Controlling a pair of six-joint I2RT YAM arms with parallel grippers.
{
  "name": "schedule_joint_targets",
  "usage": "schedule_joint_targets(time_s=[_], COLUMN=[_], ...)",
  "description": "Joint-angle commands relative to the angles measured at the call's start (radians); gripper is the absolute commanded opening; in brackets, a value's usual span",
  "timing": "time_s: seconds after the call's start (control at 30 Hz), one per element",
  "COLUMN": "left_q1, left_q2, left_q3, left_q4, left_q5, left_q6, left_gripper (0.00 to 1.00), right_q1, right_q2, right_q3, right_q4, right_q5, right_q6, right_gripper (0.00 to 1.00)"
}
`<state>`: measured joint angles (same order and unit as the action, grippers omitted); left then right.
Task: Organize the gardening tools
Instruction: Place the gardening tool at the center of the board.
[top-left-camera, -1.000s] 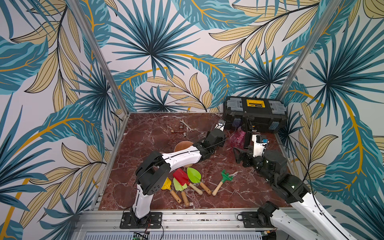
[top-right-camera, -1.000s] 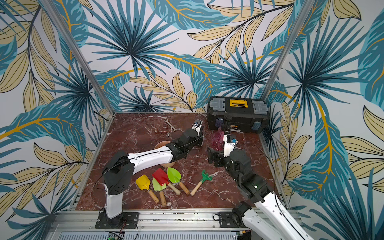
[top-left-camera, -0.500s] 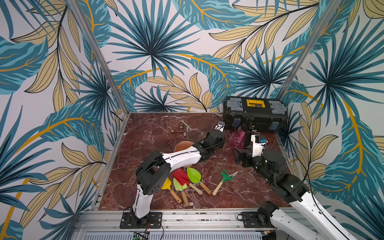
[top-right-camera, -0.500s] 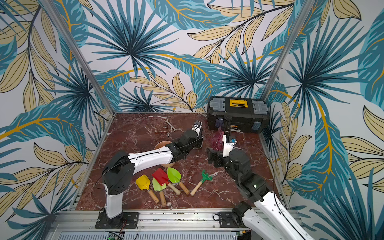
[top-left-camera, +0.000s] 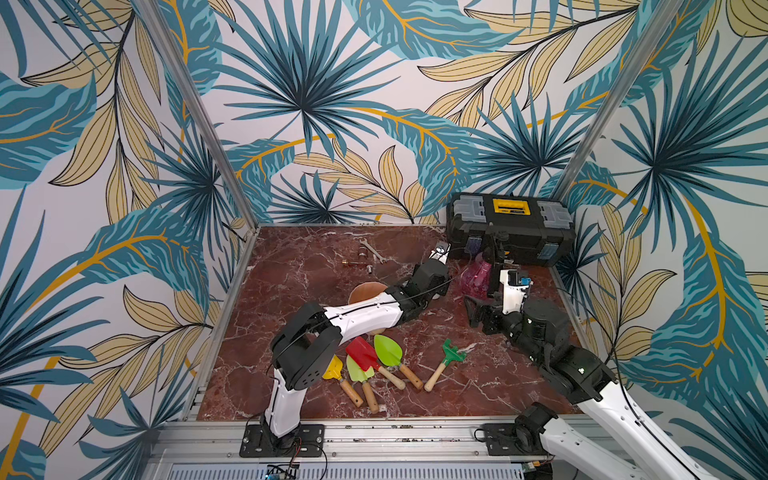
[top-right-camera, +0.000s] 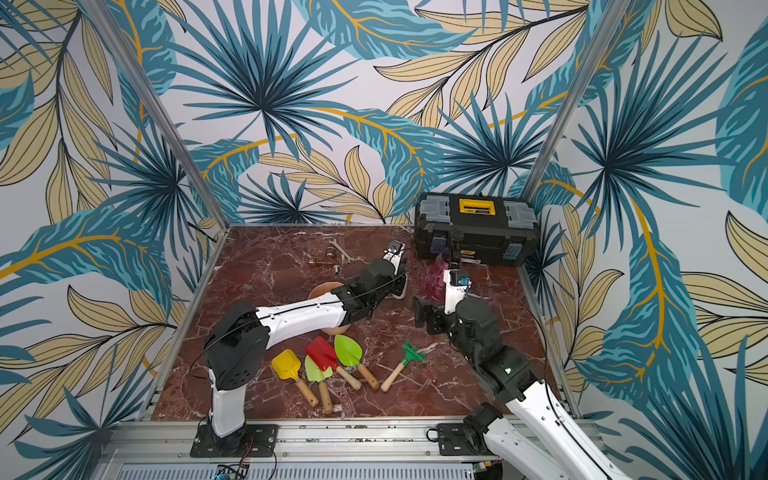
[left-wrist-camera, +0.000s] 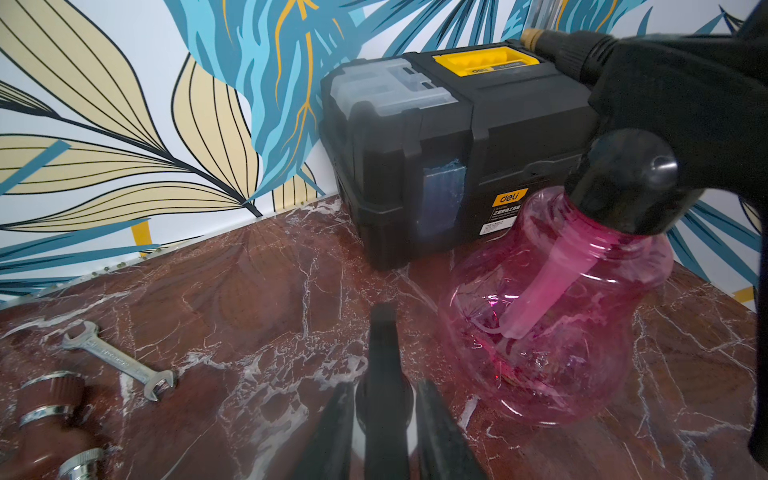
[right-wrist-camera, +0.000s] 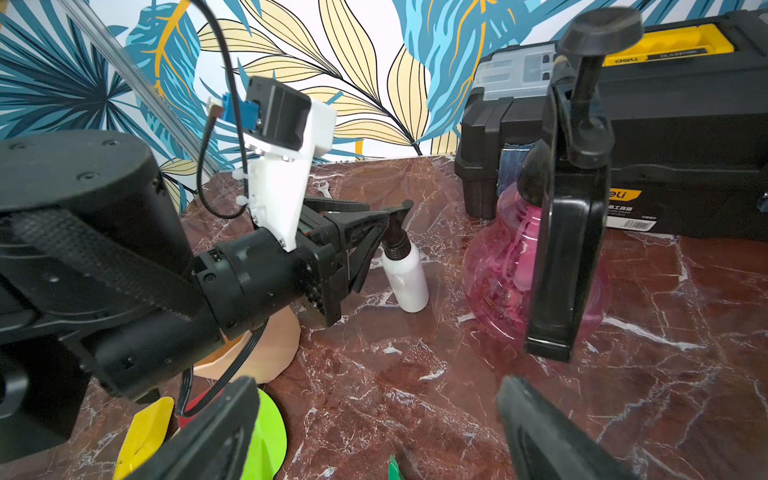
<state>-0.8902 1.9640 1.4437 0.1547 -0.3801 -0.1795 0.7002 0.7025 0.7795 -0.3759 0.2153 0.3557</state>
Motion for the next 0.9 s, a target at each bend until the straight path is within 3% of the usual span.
schedule_joint_targets(time_s=[0.0, 0.2, 0.37, 0.6, 0.87], left_q1=[0.003, 0.004, 0.021, 0.036, 0.05], left_q2=[-0.004, -0.057, -0.12, -0.192, -0.267], left_q3=[-0.009, -0.007, -0.01, -0.017, -0.051], left_q4=[0.017, -0.005, -0.046, -0.083, -0.098], left_q5=[0.003, 0.033, 0.094, 0.174, 0.214], left_q6=[0.005, 0.03, 0.024, 0.027, 0.045], left_gripper=[0.34, 0.41, 0.61, 0.82, 0.89], right_q1=[-0.001, -0.001, -0.001, -0.001, 0.001], right_q2=[0.016, 0.071, 0.109, 0.179, 0.177], right_q3=[-0.022, -0.006, -0.005, -0.003, -0.06], right_q4=[-0.026, -0.121, -0.179, -0.314, -0.347], right_q5=[-0.026, -0.15, -0.241, -0.167, -0.215], right_q6=[-0.016, -0.051, -0.02, 0.21, 0.52], right_gripper=[0.95, 0.92, 0.89, 0.87, 0.78])
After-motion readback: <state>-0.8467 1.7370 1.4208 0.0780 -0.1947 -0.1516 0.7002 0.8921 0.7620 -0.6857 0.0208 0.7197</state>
